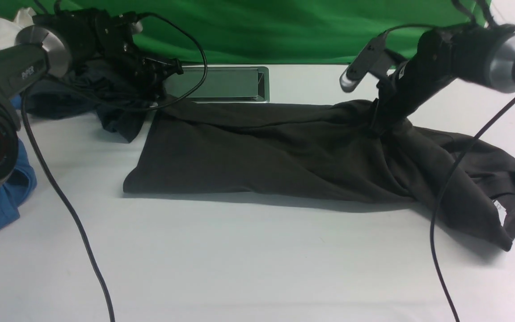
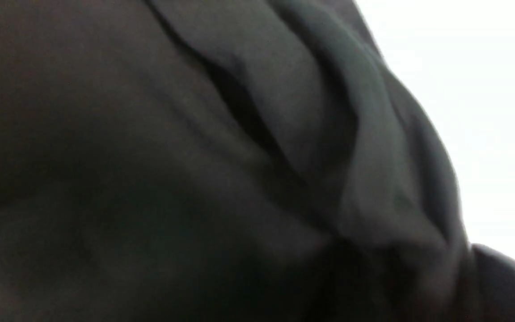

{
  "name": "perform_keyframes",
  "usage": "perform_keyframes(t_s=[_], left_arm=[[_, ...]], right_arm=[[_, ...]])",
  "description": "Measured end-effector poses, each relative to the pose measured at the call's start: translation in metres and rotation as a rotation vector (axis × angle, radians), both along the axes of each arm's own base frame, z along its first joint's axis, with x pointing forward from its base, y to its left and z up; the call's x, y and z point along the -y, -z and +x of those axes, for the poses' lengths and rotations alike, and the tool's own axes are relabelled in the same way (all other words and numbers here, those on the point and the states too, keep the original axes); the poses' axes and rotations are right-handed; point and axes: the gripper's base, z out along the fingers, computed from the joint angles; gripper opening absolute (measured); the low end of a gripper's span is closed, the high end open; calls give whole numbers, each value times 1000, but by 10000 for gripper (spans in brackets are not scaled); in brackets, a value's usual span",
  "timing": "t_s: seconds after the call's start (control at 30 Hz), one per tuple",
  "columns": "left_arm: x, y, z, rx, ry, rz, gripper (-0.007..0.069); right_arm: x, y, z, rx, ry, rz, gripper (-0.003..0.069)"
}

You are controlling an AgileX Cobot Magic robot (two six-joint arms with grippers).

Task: Fold a long-sleeved shirt on a white desktop.
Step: 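Fold the black garment in half by bringing its near edge over to the far edge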

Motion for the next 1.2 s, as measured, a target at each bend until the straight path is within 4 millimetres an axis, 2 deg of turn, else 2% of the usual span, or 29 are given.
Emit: perform_keyframes(t_s=[0.03,0.07,0.1,0.13,0.17,0.23,0.27,0.3,0.33,0.37,0.47,0.5,0.57,0.6,0.63,0.7,0.73,0.8,0.87,0.93,0.97,1.0,1.03,1.07,1.1,1.17,1.2], left_arm=[[0,0,0,0,2,1,292],[0,0,0,0,3,2,305],[0,0,0,-5,4,2,345],[0,0,0,-7,5,2,358],[0,-1,-1,-17,9,3,393],[0,-5,-4,-25,24,11,444],[0,-12,-5,-20,38,19,472],[0,-13,-6,-20,41,20,476],[0,-17,-7,-16,45,23,488],[1,-29,-10,-5,68,36,505],[1,-56,-20,8,123,67,516],[1,-58,-21,9,134,74,516],[1,-81,-31,8,175,93,519],[1,-82,-32,4,178,94,519],[1,-90,-35,5,188,98,520],[1,-105,-45,0,208,106,522],[1,-107,-45,2,208,106,522],[1,-117,-52,-9,226,113,522],[1,-120,-56,-19,233,114,522],[2,-121,-58,-36,239,102,522],[3,-121,-59,-42,242,90,522],[3,-121,-59,-41,243,89,522],[4,-121,-59,-42,254,80,522],[4,-121,-59,-42,254,77,522],[6,-122,-59,-41,263,66,522],[8,-122,-59,-36,275,46,522],[8,-122,-59,-35,277,46,522]], right_arm=[[2,-13,-5,-9,9,0,437],[2,-16,-5,-9,9,0,445],[7,-32,-12,-17,25,3,485],[8,-34,-13,-29,29,0,495],[15,-49,-21,-50,52,0,515],[31,-77,-36,-74,94,0,529],[46,-92,-46,-81,130,7,535],[48,-91,-47,-89,135,5,535],[57,-98,-53,-93,159,12,536],[76,-112,-66,-101,214,42,536],[102,-119,-93,-179,316,156,537],[103,-116,-94,-187,322,165,537],[108,-106,-117,-267,364,263,537],[108,-106,-119,-271,365,271,537],[107,-97,-126,-301,372,282,537],[105,-65,-141,-366,394,289,537],[105,-62,-142,-369,396,289,537],[106,-28,-153,-403,436,283,537],[106,-9,-159,-439,456,273,532],[106,4,-162,-481,467,265,496],[106,11,-164,-506,470,261,434],[106,12,-164,-508,471,260,407],[106,16,-163,-519,471,257,261],[106,17,-163,-520,472,257,241],[107,18,-162,-516,472,257,128],[107,15,-160,-521,459,250,49],[107,14,-160,-521,455,247,46]])
